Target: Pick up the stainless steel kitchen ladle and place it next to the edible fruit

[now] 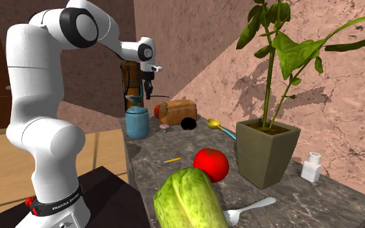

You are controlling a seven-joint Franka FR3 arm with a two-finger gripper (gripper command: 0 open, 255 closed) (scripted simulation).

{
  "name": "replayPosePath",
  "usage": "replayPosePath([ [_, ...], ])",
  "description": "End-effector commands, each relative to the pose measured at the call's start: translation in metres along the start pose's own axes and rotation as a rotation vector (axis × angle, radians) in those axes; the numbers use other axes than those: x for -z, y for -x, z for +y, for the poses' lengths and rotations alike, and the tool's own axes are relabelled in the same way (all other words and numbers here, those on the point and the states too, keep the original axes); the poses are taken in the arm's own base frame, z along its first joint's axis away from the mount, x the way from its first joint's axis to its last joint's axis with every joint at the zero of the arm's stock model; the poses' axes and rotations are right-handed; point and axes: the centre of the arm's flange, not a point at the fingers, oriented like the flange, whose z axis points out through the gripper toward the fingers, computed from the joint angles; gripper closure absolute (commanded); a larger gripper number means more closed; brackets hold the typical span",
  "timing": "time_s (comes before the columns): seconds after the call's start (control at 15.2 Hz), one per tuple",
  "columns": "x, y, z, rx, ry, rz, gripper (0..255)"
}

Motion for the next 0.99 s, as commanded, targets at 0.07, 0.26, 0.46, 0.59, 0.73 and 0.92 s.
replayPosePath([
  [0.07, -0.005, 0.016, -0.038, -0.001, 0.000, 0.000, 255],
  [0.26, -0.010, 0.031, -0.075, -0.001, 0.000, 0.000, 255],
  [0.46, -0.014, 0.046, -0.111, -0.001, 0.000, 0.000, 255],
  [0.59, -0.017, 0.056, -0.135, -0.001, 0.000, 0.000, 255],
  [0.73, -0.020, 0.066, -0.160, -0.001, 0.000, 0.000, 255],
  [0.92, -0.025, 0.081, -0.196, -0.001, 0.000, 0.000, 255],
])
